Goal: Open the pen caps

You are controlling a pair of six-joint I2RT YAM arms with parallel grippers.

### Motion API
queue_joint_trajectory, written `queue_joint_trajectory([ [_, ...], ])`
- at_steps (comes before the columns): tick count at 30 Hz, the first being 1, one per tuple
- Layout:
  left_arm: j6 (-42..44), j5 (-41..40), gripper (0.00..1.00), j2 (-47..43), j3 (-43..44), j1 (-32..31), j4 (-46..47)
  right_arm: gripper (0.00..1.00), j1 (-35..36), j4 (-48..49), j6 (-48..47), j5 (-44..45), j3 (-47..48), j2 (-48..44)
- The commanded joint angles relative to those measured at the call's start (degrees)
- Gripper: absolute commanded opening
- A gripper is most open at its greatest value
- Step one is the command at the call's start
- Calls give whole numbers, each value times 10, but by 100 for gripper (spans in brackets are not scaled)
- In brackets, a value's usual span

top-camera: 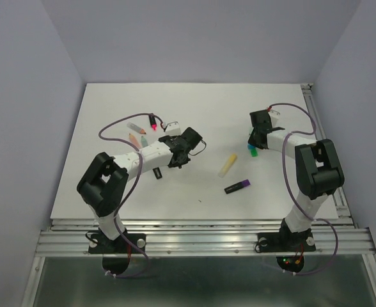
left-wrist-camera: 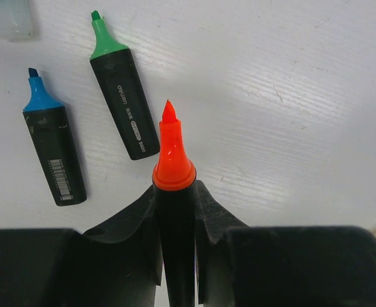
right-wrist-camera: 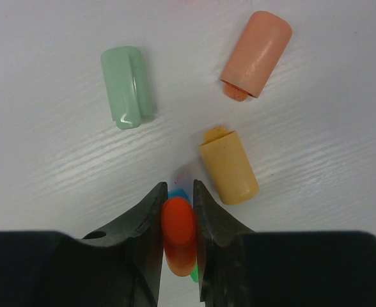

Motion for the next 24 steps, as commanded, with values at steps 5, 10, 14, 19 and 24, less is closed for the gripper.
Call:
queue_joint_trajectory([
  [5, 11, -35, 20, 23, 41, 21, -26, 40, 0, 4, -9, 38, 33, -10],
  [10, 9, -36, 39, 35, 43, 27, -28, 67, 0, -4, -6, 37, 24, -36],
  [14, 6, -43, 44, 41, 48, 30, -33, 79, 0, -13, -7, 26, 11, -73],
  [19, 5, -48, 48, 43, 49, 31, -37, 100, 0, -21, -5, -11, -24, -152],
  [24, 17, -26, 53, 23, 33, 30, -26, 100, 0, -27, 6, -29, -112, -277],
])
